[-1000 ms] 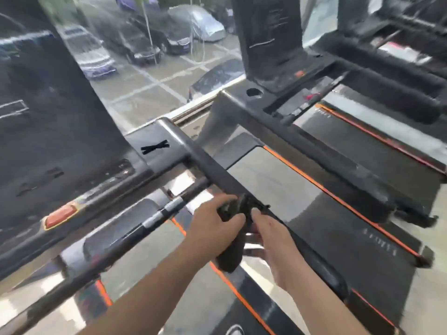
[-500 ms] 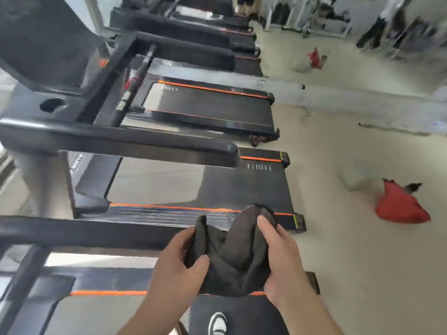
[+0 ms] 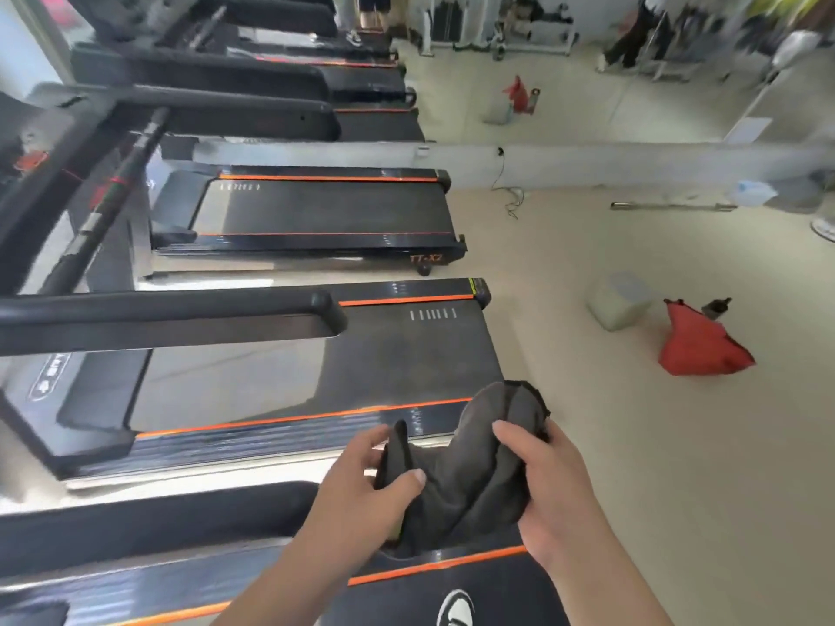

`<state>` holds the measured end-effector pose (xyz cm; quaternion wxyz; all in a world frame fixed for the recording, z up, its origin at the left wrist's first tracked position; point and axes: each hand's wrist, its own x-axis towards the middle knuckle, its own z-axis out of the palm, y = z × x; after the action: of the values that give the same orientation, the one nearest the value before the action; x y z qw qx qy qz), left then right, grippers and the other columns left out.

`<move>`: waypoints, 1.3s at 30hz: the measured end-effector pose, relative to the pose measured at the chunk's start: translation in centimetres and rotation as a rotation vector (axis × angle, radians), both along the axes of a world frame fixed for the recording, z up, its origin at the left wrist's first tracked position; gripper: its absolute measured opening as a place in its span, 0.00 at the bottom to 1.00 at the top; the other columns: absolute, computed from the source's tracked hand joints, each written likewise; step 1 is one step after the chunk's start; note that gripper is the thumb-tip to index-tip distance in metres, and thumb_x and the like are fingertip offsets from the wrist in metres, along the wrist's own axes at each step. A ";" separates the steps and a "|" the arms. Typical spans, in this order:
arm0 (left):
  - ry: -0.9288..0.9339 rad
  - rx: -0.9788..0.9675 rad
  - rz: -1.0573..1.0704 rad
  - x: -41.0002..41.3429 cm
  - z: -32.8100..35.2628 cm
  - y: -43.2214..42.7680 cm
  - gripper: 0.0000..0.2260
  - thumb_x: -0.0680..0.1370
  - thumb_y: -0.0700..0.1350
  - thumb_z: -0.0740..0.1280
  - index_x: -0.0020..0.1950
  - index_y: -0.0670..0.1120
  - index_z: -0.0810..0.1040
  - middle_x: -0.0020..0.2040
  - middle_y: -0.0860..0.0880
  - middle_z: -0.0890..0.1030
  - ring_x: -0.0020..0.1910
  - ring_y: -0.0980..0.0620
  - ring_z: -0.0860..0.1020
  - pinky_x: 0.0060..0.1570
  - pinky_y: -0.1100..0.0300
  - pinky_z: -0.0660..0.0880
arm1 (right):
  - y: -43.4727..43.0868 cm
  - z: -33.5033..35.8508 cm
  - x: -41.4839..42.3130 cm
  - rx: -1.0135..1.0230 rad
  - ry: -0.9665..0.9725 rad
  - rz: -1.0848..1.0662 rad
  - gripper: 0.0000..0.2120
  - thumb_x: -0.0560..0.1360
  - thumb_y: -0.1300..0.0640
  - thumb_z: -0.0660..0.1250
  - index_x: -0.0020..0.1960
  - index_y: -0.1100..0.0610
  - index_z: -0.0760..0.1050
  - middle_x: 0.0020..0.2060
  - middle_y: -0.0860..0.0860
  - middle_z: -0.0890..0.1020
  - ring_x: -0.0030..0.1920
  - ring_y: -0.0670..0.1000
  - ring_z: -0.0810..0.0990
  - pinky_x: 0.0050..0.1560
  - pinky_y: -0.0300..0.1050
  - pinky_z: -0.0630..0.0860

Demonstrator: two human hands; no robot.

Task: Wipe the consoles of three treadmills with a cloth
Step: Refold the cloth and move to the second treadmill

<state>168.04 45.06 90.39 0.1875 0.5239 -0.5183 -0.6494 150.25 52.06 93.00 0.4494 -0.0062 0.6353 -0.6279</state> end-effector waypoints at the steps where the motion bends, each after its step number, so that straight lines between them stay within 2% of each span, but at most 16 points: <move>1: 0.001 0.005 0.008 -1.8 -0.2 0.1 0.22 0.76 0.42 0.76 0.66 0.59 0.77 0.57 0.55 0.83 0.47 0.55 0.86 0.47 0.57 0.84 | -0.1 -0.1 -1.8 -0.006 -0.011 0.002 0.10 0.79 0.66 0.68 0.59 0.60 0.81 0.52 0.59 0.88 0.52 0.57 0.88 0.50 0.52 0.82; 4: -0.004 0.072 0.044 -6.7 -0.8 0.0 0.20 0.76 0.41 0.75 0.65 0.57 0.78 0.59 0.58 0.83 0.47 0.58 0.86 0.48 0.61 0.82 | -1.4 0.0 -6.7 -0.073 -0.110 0.029 0.12 0.81 0.61 0.66 0.64 0.57 0.80 0.56 0.58 0.87 0.56 0.56 0.87 0.50 0.52 0.81; 7: 0.003 0.194 0.030 -10.5 -1.2 -1.1 0.19 0.75 0.48 0.76 0.65 0.55 0.79 0.56 0.54 0.86 0.50 0.54 0.87 0.57 0.50 0.83 | -4.1 0.2 -9.9 -0.108 -0.236 0.084 0.16 0.82 0.56 0.65 0.69 0.56 0.78 0.60 0.57 0.86 0.61 0.58 0.85 0.57 0.55 0.81; 12: 0.099 0.308 0.113 -14.0 -1.7 -5.9 0.10 0.81 0.48 0.71 0.62 0.52 0.81 0.52 0.50 0.88 0.53 0.49 0.87 0.59 0.49 0.81 | -10.9 0.1 -12.1 -0.121 -0.363 0.194 0.16 0.82 0.53 0.65 0.68 0.56 0.79 0.59 0.57 0.86 0.59 0.57 0.86 0.57 0.55 0.80; 16: 0.226 0.382 0.211 -14.5 -2.6 -12.0 0.16 0.76 0.47 0.73 0.64 0.47 0.83 0.59 0.45 0.86 0.60 0.44 0.83 0.68 0.43 0.75 | -17.7 0.4 -13.4 -0.116 -0.403 0.230 0.15 0.83 0.54 0.64 0.64 0.59 0.81 0.57 0.59 0.87 0.59 0.59 0.85 0.63 0.58 0.77; 18: 0.305 0.421 0.254 -14.7 -2.5 -15.7 0.19 0.73 0.48 0.73 0.63 0.45 0.82 0.61 0.44 0.85 0.59 0.45 0.83 0.70 0.44 0.72 | -21.4 1.0 -13.7 -0.115 -0.414 0.252 0.15 0.82 0.54 0.64 0.65 0.60 0.80 0.59 0.60 0.86 0.62 0.61 0.84 0.63 0.59 0.77; 21: 0.438 0.482 0.292 -15.0 -1.6 -20.6 0.11 0.78 0.44 0.70 0.57 0.43 0.85 0.61 0.40 0.84 0.55 0.46 0.84 0.64 0.46 0.76 | -26.5 2.2 -14.4 -0.122 -0.396 0.260 0.17 0.81 0.55 0.65 0.67 0.61 0.79 0.61 0.61 0.85 0.64 0.62 0.82 0.66 0.60 0.76; 22: 0.479 0.507 0.318 -14.9 -0.9 -21.9 0.11 0.80 0.44 0.67 0.58 0.42 0.86 0.62 0.40 0.84 0.56 0.46 0.84 0.62 0.46 0.77 | -27.9 2.6 -14.7 -0.121 -0.393 0.269 0.18 0.81 0.55 0.66 0.67 0.60 0.79 0.62 0.61 0.84 0.65 0.63 0.82 0.68 0.63 0.74; 23: 0.532 0.531 0.335 -14.8 -0.5 -23.3 0.13 0.82 0.45 0.65 0.60 0.42 0.86 0.63 0.40 0.84 0.59 0.45 0.84 0.63 0.46 0.76 | -29.4 3.2 -15.0 -0.126 -0.399 0.291 0.18 0.80 0.54 0.66 0.68 0.59 0.79 0.62 0.61 0.84 0.65 0.63 0.82 0.69 0.65 0.73; 25: 0.612 0.582 0.391 -14.7 0.8 -26.0 0.15 0.82 0.47 0.65 0.62 0.42 0.86 0.65 0.40 0.83 0.63 0.42 0.82 0.68 0.44 0.73 | -32.5 4.1 -15.7 -0.156 -0.415 0.324 0.19 0.80 0.55 0.67 0.69 0.58 0.78 0.62 0.60 0.84 0.63 0.62 0.83 0.62 0.62 0.78; 27: 0.643 0.622 0.474 -14.3 1.8 -28.3 0.14 0.81 0.47 0.67 0.61 0.41 0.86 0.65 0.39 0.83 0.63 0.40 0.82 0.70 0.44 0.72 | -35.4 4.8 -15.9 -0.159 -0.399 0.363 0.19 0.79 0.57 0.66 0.69 0.59 0.78 0.61 0.60 0.85 0.62 0.61 0.84 0.59 0.59 0.80; 30: 0.666 0.626 0.578 -13.9 2.6 -31.9 0.17 0.79 0.47 0.71 0.65 0.40 0.83 0.65 0.38 0.82 0.65 0.37 0.81 0.72 0.40 0.70 | -40.2 4.3 -16.5 -0.128 -0.369 0.435 0.22 0.77 0.61 0.67 0.71 0.62 0.77 0.62 0.62 0.84 0.64 0.62 0.82 0.68 0.62 0.76; 32: 0.688 0.593 0.631 -14.1 3.1 -34.9 0.17 0.79 0.48 0.70 0.64 0.41 0.84 0.64 0.39 0.83 0.63 0.37 0.82 0.68 0.41 0.74 | -43.8 3.6 -16.9 -0.090 -0.300 0.476 0.22 0.76 0.64 0.67 0.70 0.60 0.77 0.61 0.61 0.84 0.64 0.62 0.82 0.70 0.62 0.74; 34: 0.661 0.551 0.683 -14.5 3.7 -37.8 0.16 0.80 0.50 0.69 0.61 0.42 0.86 0.62 0.40 0.84 0.60 0.39 0.84 0.61 0.46 0.79 | -47.5 2.9 -17.6 -0.080 -0.216 0.539 0.19 0.77 0.65 0.66 0.67 0.57 0.79 0.60 0.59 0.86 0.63 0.60 0.83 0.66 0.59 0.77; 37: 0.660 0.510 0.777 -15.1 3.6 -41.9 0.20 0.78 0.52 0.70 0.65 0.43 0.84 0.64 0.40 0.83 0.64 0.38 0.81 0.62 0.46 0.77 | -53.0 2.1 -18.7 -0.050 -0.046 0.675 0.16 0.78 0.66 0.67 0.63 0.55 0.81 0.56 0.56 0.87 0.58 0.58 0.85 0.56 0.52 0.81; 39: 0.674 0.494 0.837 -15.8 3.9 -44.2 0.20 0.77 0.52 0.71 0.65 0.43 0.84 0.64 0.40 0.83 0.64 0.37 0.81 0.59 0.46 0.77 | -56.9 2.2 -19.6 -0.040 0.072 0.787 0.13 0.78 0.64 0.69 0.60 0.53 0.83 0.54 0.53 0.88 0.56 0.56 0.86 0.53 0.51 0.81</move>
<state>152.24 0.88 94.24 0.4545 0.4768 -0.0131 -0.7523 130.66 -4.85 95.17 0.6330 -0.2802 0.5873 -0.4193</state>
